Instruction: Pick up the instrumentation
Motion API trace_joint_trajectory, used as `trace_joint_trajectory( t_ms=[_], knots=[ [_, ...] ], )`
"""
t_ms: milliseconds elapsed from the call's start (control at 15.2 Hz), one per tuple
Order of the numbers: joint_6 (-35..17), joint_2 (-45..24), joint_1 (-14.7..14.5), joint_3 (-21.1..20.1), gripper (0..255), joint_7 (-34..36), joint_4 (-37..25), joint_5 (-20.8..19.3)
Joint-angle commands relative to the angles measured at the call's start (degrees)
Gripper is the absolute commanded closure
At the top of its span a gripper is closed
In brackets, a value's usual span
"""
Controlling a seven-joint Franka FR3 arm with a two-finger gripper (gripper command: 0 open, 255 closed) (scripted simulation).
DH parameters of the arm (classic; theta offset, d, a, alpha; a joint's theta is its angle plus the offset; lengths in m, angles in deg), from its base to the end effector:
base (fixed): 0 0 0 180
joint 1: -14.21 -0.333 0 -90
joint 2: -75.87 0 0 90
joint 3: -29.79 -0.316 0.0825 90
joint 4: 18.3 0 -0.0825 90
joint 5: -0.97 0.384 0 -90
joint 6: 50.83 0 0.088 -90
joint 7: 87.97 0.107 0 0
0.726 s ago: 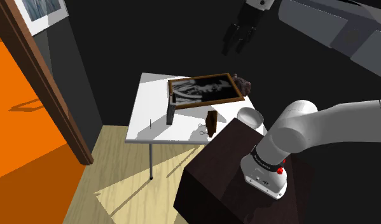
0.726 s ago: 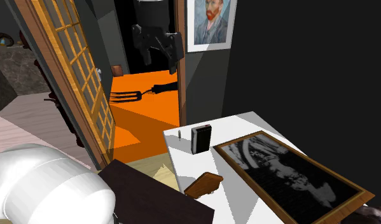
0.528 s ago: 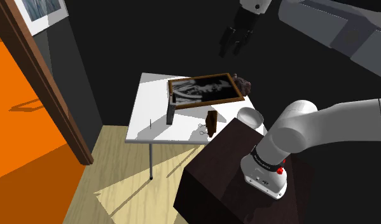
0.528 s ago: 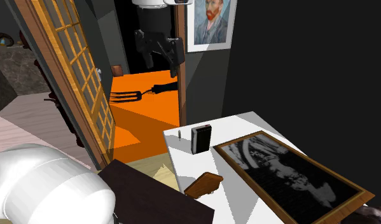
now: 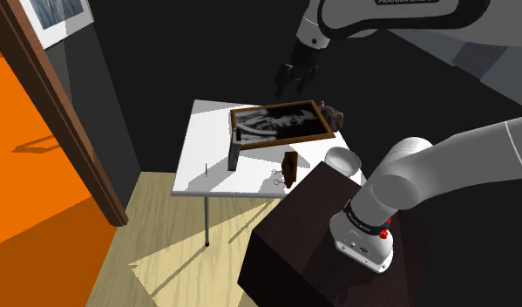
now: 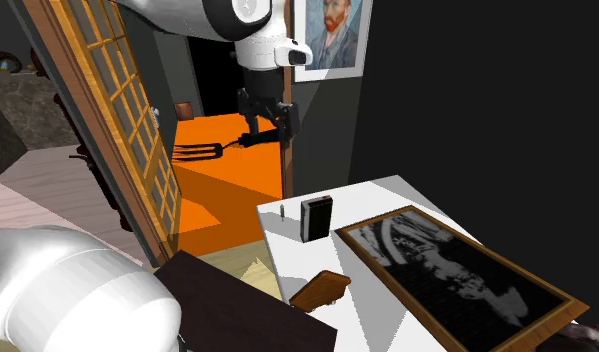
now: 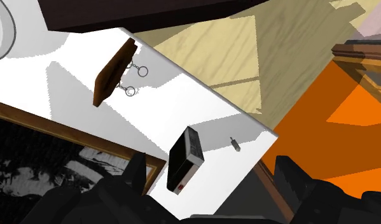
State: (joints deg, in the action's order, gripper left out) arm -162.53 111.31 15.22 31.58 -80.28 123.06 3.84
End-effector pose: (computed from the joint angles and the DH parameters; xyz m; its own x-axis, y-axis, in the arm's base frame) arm 0.3739 -0.0161 0.5147 0.9765 -0.1959 0.0899 -0.1891 -0.9788 -0.0790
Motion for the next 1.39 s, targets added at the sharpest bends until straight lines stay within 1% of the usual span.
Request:
trace_joint_trajectory(
  t_ms=[0, 330, 660, 990, 1320],
  knots=[
    [-4.52, -4.05, 0.03, -0.35, 0, 0.81, 0.62, 0.21],
    [-13.72, -13.71, 0.12, -1.14, 0, 2.81, 0.83, 0.63],
    [-22.01, -24.51, 0.2, -1.72, 0, 4.81, -0.99, 0.88],
    [-28.95, -35.9, 0.2, -1.97, 0, 6.83, -4.75, 0.92],
    [-34.24, -47.45, 0.09, -1.9, 0, 8.78, -10.3, 0.89]
  ],
)
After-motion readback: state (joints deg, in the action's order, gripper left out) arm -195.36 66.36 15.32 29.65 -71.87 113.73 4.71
